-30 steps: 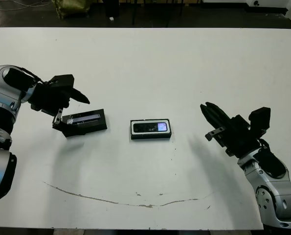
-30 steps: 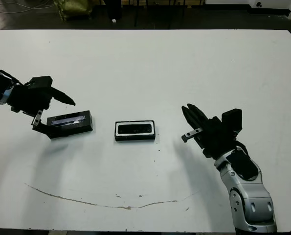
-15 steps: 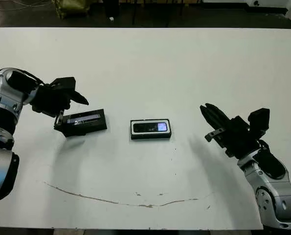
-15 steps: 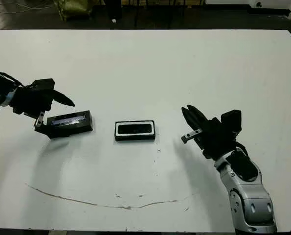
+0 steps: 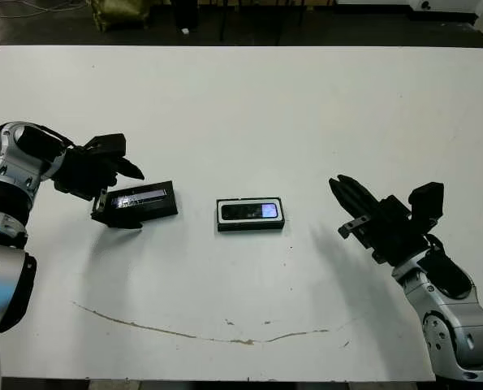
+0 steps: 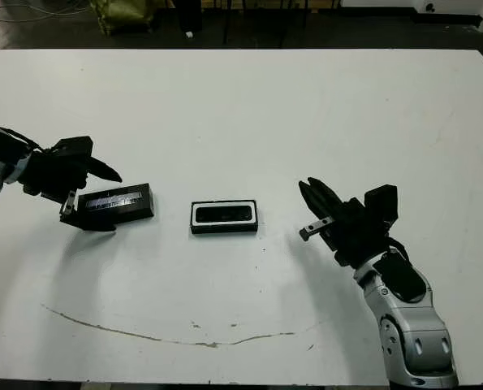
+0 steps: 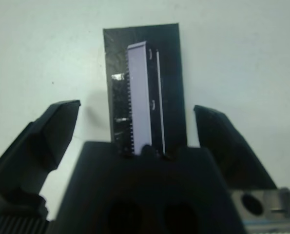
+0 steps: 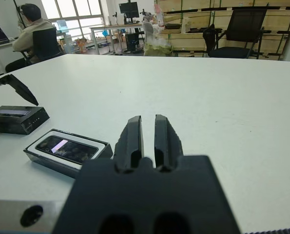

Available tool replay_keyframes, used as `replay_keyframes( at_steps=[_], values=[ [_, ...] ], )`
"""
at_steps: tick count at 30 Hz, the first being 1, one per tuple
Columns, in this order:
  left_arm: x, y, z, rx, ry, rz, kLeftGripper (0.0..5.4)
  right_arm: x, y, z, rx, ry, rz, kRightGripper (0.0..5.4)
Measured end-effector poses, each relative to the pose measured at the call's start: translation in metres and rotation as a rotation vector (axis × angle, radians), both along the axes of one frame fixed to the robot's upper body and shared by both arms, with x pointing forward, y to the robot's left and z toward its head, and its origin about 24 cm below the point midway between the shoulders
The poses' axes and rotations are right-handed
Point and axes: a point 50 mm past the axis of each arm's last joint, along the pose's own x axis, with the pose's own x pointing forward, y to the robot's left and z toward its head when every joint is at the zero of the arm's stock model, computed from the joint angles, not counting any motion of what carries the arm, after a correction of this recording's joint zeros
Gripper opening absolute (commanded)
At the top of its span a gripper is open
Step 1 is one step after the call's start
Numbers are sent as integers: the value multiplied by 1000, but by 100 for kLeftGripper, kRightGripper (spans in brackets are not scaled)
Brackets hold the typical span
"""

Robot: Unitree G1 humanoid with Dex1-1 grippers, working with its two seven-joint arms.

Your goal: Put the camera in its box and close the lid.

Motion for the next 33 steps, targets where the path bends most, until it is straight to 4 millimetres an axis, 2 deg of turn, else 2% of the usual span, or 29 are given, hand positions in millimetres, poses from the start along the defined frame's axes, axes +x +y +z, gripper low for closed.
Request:
replay_keyframes(
  at_steps=[20,33],
  values=[
    [-1,10,-4,41,-35,29,539,0,1,-2,21,17,17,0],
    [-11,21,-5,69,95,14,539,-1,1,-2,44,22,22,0]
  ],
)
